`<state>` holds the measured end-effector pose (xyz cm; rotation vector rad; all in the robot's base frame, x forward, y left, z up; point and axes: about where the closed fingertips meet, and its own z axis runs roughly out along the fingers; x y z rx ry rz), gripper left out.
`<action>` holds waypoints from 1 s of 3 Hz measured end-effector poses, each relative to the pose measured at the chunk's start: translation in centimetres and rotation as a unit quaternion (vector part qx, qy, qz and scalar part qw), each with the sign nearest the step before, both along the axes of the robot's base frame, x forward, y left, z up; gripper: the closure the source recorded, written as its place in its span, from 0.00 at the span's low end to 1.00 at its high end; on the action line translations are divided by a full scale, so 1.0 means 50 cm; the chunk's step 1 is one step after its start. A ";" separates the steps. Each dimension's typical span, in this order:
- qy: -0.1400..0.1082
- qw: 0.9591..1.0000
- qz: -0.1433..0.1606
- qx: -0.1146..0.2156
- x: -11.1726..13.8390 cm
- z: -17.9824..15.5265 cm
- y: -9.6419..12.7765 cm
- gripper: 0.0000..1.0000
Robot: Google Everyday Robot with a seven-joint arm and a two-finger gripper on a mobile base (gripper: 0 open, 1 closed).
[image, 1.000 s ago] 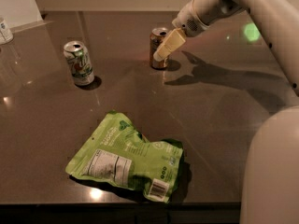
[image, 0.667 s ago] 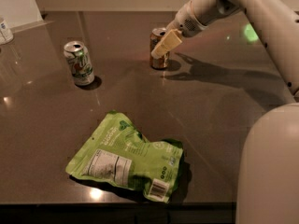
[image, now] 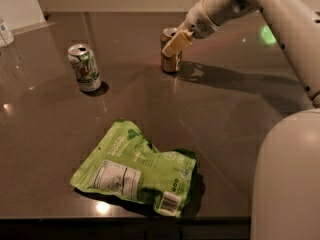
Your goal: Knock orange can over
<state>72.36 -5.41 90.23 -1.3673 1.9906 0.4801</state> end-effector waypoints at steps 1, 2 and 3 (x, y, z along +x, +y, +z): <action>0.005 1.000 0.007 -0.022 -0.032 0.030 -0.006 0.93; 0.015 0.997 0.019 -0.080 -0.074 0.066 -0.027 1.00; 0.033 0.985 0.055 -0.162 -0.125 0.070 -0.056 1.00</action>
Offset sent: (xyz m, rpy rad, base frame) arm -0.0698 -0.0403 0.0630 -0.3348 0.0794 0.0731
